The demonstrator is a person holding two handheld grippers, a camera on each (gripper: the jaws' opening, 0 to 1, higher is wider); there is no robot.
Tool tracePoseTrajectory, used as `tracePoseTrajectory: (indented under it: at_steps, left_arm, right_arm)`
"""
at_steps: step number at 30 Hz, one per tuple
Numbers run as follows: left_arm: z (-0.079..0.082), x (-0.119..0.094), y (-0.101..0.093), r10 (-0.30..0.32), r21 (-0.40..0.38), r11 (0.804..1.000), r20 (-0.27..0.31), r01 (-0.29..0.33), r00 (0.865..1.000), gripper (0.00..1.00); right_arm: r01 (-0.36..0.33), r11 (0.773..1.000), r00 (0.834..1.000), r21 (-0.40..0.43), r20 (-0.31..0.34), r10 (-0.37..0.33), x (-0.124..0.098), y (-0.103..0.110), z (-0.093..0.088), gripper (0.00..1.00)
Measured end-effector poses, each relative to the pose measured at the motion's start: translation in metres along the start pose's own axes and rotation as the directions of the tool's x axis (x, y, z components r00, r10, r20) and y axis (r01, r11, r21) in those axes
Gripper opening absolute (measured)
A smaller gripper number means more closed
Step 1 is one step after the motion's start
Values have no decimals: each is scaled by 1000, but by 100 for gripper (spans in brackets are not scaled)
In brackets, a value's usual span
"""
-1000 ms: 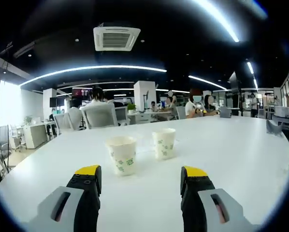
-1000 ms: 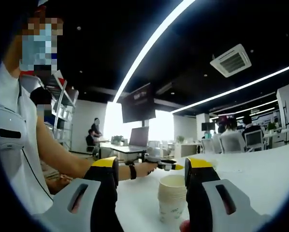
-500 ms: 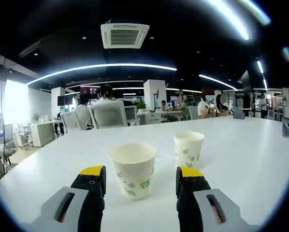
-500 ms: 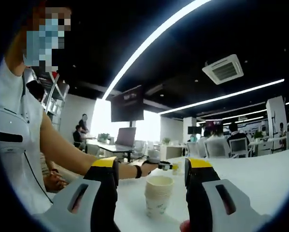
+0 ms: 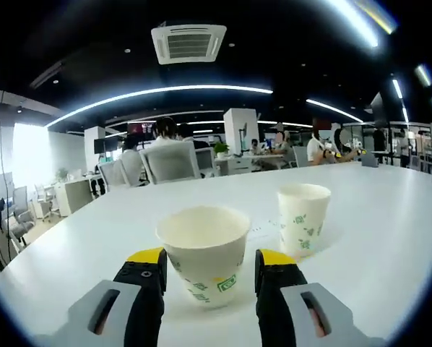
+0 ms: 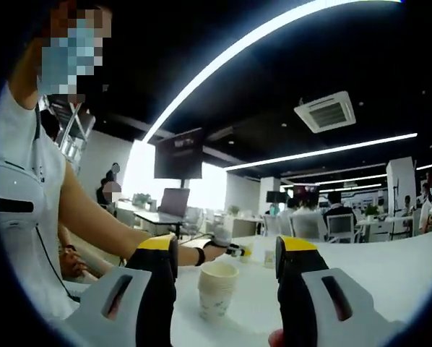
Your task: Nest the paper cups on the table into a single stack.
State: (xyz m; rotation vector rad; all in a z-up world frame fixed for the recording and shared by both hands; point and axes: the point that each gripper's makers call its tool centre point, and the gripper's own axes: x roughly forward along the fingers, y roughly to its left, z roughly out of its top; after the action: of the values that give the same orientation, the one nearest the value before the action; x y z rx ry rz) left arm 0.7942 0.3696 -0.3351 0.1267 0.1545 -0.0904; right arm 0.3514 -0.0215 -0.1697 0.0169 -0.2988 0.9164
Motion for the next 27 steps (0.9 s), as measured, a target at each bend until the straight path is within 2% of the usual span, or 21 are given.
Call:
tracePoseTrajectory:
  at_steps: [10, 16, 23, 27]
  left_arm:
    - [2, 6, 0, -9, -9, 1000, -3, 9, 1000, 45]
    - [5, -2, -5, -50, -32, 998, 20, 51, 999, 45]
    - [12, -39, -19, -107, -62, 992, 30, 108, 994, 45]
    - [26, -81, -26, -125, -63, 990, 62, 128, 990, 45]
  right_arm:
    - [-5, 1000, 1000, -2, -8, 5, 2, 0, -7, 57]
    - [-14, 999, 1000, 32, -3, 14, 6, 0, -17, 56]
    - [-34, 995, 999, 91, 4, 34, 12, 7, -36, 56]
    - [-38, 991, 999, 127, 30, 34, 14, 6, -40, 56]
